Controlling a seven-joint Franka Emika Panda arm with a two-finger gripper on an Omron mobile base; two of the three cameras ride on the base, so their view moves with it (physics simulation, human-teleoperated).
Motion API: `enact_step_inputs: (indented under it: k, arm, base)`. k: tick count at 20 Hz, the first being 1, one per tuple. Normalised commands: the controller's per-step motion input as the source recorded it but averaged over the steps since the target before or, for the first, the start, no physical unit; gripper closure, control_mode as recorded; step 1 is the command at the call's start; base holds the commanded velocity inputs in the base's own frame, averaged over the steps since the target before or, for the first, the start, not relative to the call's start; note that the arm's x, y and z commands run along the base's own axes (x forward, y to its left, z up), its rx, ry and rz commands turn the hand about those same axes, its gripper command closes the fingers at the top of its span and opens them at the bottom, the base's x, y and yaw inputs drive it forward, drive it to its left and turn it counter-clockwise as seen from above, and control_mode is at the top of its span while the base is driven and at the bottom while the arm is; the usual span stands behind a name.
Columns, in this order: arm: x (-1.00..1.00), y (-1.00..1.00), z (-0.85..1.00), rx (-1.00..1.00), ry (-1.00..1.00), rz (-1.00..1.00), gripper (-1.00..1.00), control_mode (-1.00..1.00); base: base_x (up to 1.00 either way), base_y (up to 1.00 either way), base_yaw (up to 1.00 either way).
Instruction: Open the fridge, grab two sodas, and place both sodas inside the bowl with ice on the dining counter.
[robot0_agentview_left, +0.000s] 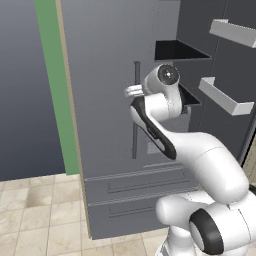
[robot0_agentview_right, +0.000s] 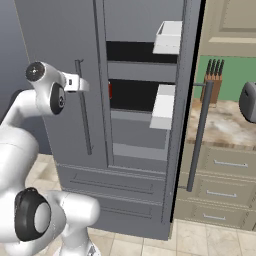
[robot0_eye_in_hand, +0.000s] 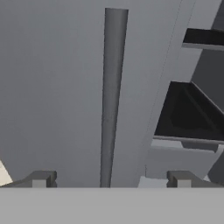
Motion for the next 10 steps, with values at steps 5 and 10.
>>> enact_step_inputs:
  k: [5, 10]
  arm:
    - [0.49, 0.00, -0.08, 0.08, 0.00, 0.00, -1.00, -1.00]
    - [0.51, 0.01, -0.19, 0.04, 0.00, 0.00, -1.00, -1.00]
  base:
    - [0.00, 0.00, 0.00]
    - [0.00, 0.00, 0.00]
